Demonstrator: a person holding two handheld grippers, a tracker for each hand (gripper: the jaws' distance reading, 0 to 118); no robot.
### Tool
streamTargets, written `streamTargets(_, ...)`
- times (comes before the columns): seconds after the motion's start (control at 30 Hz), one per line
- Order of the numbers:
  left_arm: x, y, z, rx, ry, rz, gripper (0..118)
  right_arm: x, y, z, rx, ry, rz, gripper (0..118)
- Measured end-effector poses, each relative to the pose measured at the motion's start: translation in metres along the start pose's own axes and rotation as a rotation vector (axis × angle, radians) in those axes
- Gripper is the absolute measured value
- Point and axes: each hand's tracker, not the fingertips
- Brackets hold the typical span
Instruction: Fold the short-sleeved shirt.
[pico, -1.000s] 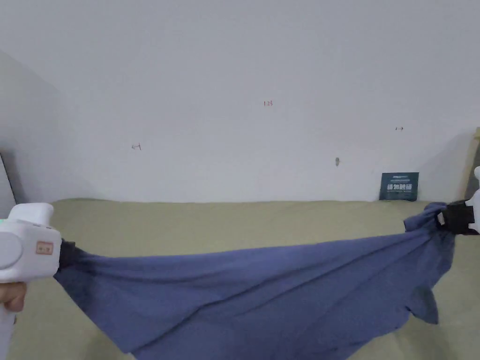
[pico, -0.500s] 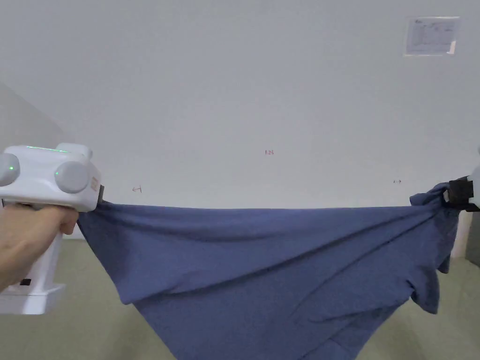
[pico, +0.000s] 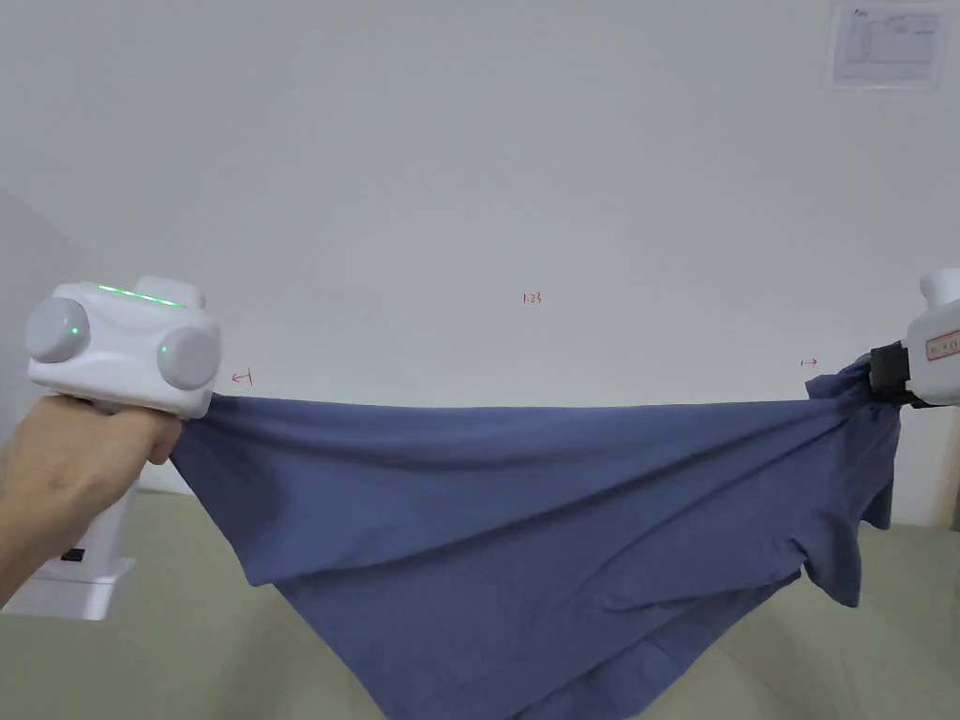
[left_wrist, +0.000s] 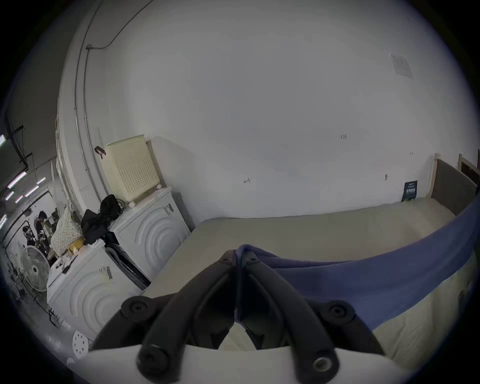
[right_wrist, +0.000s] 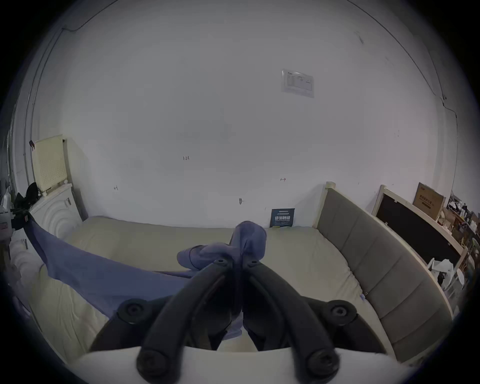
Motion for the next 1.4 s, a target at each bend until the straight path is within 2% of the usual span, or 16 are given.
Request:
streamTargets(0.17, 0.012, -0.042, -0.036, -0.085, -0.05, 0.027, 1, -0.003, -0.043, -0.034, -0.047, 0.001, -0.003, 8)
streamTargets(0.23, 0.019, -0.073, -0.047, -0.133, -0.075, 0.012, 1, -0.005, -0.075, -0.041, -0.092, -0.004, 0.022, 8)
streamTargets(0.3, 0.022, -0.104, -0.05, -0.169, -0.093, 0.003, 1, -0.001, -0.111, -0.039, -0.136, 0.025, 0.014, 8)
streamTargets(0.4, 0.021, -0.156, -0.043, -0.244, -0.16, 0.033, 1, 0.003, -0.169, -0.021, -0.231, 0.038, 0.022, 8)
streamTargets(0.53, 0.016, -0.229, -0.015, -0.315, -0.188, 0.011, 1, 0.011, -0.246, 0.022, -0.284, 0.06, -0.021, 8)
streamTargets(0.63, 0.007, -0.28, 0.015, -0.378, -0.222, 0.008, 1, 0.014, -0.303, 0.063, -0.358, 0.061, 0.02, 8)
streamTargets(0.77, -0.008, -0.341, 0.064, -0.42, -0.23, -0.004, 1, 0.028, -0.37, 0.106, -0.392, 0.071, -0.068, 8)
streamTargets(0.8, -0.011, -0.353, 0.074, -0.437, -0.233, -0.006, 1, 0.03, -0.381, 0.115, -0.408, 0.072, -0.065, 8)
streamTargets(1.03, -0.043, -0.407, 0.12, -0.503, -0.25, 0.041, 1, 0.041, -0.438, 0.176, -0.447, 0.077, -0.095, 8)
streamTargets(1.33, -0.049, -0.429, 0.117, -0.552, -0.269, 0.063, 1, 0.043, -0.456, 0.18, -0.477, 0.056, -0.156, 9)
streamTargets(1.37, -0.047, -0.431, 0.117, -0.555, -0.268, 0.067, 1, 0.043, -0.456, 0.179, -0.477, 0.054, -0.155, 11)
streamTargets(1.4, -0.048, -0.432, 0.115, -0.558, -0.271, 0.073, 2, 0.042, -0.456, 0.178, -0.48, 0.056, -0.153, 27)
